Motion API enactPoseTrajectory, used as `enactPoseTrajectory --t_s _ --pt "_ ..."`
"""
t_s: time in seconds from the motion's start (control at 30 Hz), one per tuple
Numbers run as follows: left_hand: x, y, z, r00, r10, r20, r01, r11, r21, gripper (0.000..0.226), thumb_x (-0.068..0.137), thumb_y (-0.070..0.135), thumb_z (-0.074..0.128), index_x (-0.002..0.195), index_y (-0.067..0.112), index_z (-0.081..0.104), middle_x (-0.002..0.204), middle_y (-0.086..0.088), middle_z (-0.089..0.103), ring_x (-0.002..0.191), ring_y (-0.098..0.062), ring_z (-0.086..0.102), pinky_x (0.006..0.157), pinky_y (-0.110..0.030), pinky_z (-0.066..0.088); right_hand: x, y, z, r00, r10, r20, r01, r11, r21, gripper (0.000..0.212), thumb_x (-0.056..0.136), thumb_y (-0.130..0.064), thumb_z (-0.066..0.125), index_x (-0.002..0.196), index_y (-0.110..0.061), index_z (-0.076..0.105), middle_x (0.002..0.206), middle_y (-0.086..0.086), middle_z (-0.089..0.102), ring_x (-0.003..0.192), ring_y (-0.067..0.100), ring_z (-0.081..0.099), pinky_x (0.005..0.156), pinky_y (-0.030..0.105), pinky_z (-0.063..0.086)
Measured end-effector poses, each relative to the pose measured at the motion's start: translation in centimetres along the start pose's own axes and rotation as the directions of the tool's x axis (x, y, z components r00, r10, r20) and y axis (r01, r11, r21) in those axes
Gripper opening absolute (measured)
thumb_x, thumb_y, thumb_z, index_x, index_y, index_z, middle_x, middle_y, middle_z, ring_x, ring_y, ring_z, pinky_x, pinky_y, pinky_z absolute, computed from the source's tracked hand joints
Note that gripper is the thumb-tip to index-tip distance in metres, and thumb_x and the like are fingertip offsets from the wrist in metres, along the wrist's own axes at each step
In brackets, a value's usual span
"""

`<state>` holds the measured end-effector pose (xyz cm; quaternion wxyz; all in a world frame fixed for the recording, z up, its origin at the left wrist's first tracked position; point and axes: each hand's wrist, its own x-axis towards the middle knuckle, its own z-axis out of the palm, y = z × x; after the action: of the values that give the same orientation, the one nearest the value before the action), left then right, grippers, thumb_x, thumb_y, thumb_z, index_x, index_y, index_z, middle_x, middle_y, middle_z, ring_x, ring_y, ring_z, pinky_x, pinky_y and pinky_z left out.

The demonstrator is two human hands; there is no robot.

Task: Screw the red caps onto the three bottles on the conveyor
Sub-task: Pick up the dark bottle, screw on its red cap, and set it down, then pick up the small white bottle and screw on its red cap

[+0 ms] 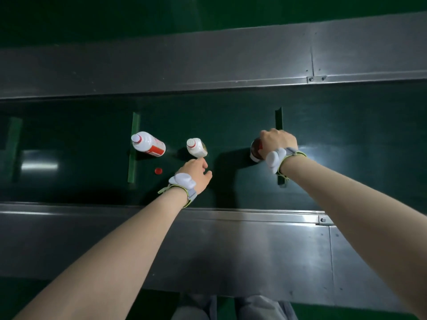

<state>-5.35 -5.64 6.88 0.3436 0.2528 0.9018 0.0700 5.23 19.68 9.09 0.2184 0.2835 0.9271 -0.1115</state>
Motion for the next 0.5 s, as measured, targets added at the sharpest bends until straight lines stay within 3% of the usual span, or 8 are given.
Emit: enactPoseTrajectory --t_s 0.27,0.5 --pt "0.3 -0.9 1.9 0.999 -0.039 -0.011 0.039 0.999 -0.015 0.021 0.102 0.034 0.064 0.120 0.022 0.066 0.118 0.005 0.070 0.100 -0.022 0.068 0.080 -0.037 0.057 1.3 1.6 3.1 1.000 -0.023 -0.004 0.022 0.997 -0.072 0.021 0.096 -0.020 0.051 0.111 -0.013 0.062 0.111 0.012 0.066 0.100 0.037 0.063 0.073 0.039 0.043" --pt "1.1 -1.7 1.7 0.998 -0.059 -0.027 0.059 0.998 -0.008 0.025 0.102 0.037 0.063 0.122 0.021 0.065 0.121 0.001 0.067 0.098 -0.024 0.068 0.078 -0.039 0.059 1.2 -0.5 2.5 0.999 -0.041 -0.027 0.035 0.983 -0.181 0.023 0.091 -0.031 0.061 0.110 -0.018 0.064 0.111 0.010 0.064 0.109 0.036 0.056 0.090 0.044 0.040"
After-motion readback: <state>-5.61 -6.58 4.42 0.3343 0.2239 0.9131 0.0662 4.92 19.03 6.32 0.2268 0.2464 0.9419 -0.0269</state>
